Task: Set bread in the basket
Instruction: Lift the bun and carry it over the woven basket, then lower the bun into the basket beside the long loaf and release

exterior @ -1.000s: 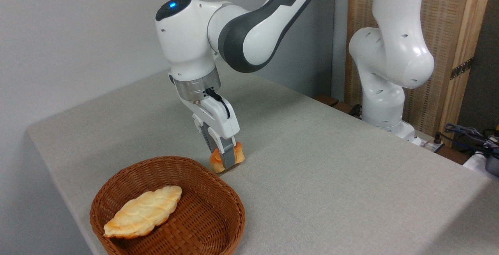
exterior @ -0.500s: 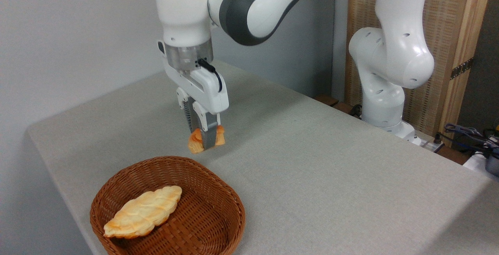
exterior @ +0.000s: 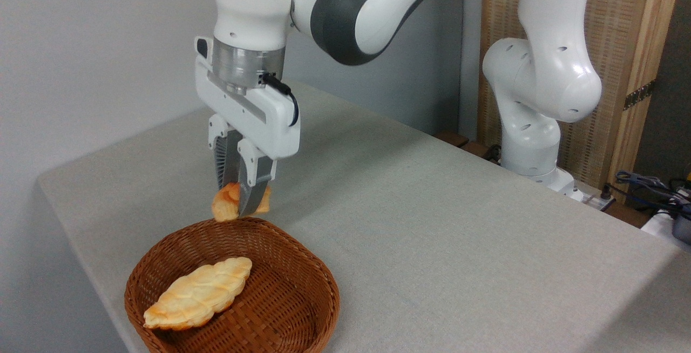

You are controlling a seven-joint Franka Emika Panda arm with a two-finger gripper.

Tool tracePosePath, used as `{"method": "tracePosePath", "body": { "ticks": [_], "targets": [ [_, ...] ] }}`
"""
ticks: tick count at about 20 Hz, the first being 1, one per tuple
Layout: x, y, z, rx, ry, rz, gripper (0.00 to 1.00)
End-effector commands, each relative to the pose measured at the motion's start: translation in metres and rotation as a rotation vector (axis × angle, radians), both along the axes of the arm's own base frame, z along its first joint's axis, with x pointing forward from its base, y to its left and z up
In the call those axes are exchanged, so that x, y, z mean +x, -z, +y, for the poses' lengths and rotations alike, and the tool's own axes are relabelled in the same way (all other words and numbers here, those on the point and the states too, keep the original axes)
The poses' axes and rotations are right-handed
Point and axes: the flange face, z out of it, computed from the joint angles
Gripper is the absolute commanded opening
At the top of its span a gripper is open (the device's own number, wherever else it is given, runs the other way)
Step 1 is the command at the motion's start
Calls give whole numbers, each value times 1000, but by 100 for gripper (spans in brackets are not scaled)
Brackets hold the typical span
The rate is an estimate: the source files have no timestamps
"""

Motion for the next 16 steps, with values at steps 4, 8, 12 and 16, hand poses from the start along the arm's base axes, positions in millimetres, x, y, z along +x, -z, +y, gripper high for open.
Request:
{"method": "tracePosePath", "body": {
  "ticks": [4, 8, 12, 16],
  "targets": [
    [17, 13, 2, -13, -26, -45, 100],
    [17, 13, 1, -13, -26, -47, 100],
    [17, 11, 2, -13, -27, -50, 100],
    [11, -17, 6, -21, -32, -85, 100]
  ]
}}
